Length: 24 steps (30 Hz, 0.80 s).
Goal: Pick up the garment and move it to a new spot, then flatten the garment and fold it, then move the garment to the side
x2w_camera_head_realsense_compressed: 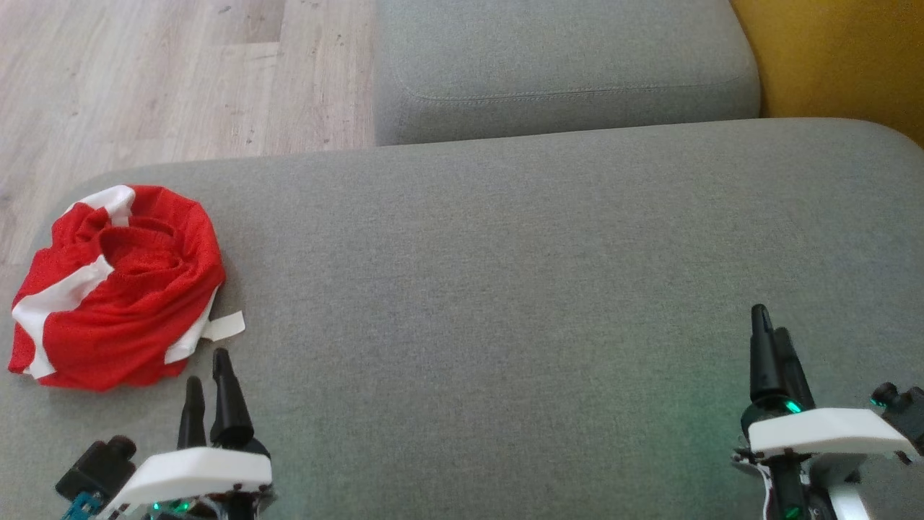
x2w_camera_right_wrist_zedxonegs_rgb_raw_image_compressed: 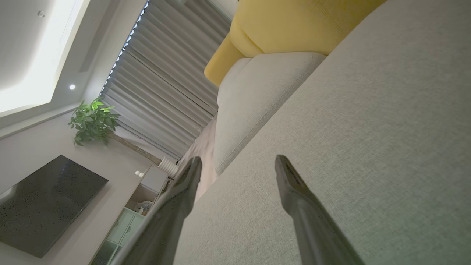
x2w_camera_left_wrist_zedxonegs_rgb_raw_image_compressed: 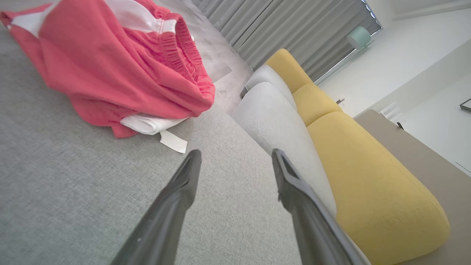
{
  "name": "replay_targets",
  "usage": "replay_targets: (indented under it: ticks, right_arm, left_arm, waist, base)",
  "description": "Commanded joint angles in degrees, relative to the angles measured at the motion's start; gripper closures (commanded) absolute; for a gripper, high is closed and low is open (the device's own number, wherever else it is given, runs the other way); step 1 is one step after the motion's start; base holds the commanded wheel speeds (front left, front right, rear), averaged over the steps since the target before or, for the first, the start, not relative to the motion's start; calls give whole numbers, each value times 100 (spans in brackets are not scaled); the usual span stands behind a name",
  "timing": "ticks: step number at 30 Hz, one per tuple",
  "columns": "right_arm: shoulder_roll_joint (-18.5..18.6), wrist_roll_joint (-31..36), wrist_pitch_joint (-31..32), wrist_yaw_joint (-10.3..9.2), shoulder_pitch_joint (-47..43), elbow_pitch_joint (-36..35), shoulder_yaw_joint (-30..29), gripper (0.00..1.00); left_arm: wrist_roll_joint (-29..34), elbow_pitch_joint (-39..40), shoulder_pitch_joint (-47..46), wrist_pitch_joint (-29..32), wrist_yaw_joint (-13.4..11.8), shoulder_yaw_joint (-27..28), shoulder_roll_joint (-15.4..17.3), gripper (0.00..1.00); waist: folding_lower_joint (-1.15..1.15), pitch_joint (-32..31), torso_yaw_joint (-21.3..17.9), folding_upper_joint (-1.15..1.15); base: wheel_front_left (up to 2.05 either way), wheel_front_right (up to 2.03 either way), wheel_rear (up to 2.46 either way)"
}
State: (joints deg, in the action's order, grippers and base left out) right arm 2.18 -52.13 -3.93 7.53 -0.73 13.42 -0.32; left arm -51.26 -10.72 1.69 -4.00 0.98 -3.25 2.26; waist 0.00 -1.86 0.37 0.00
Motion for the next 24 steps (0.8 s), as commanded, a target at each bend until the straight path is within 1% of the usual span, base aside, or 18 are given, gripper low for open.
replay_targets:
  ticks: [1, 6, 15, 24]
  right_arm:
    - [43, 125, -63, -2, 167, -241, 100, 0]
    - [45, 490, -148, -2, 170, -294, 196, 0]
    - [49, 1152, -300, -3, 161, -347, 317, 0]
    - [53, 1825, -452, -3, 149, -413, 404, 0]
  left_arm:
    - [120, 239, -119, -61, -18, 59, 42, 0]
    - [433, 352, -105, -145, -31, 29, 43, 0]
    - [1106, 407, -68, -296, -212, -55, 46, 0]
    - [1791, 468, -46, -447, -315, -172, 49, 0]
  waist:
    - [0, -1, 1, 0]
    - [0, -16, 5, 0]
    - [0, -57, 14, 0]
    - [0, -106, 22, 0]
  base:
    - [0, 0, 0]
    - [0, 0, 0]
    - [0, 0, 0]
    - [0, 0, 0]
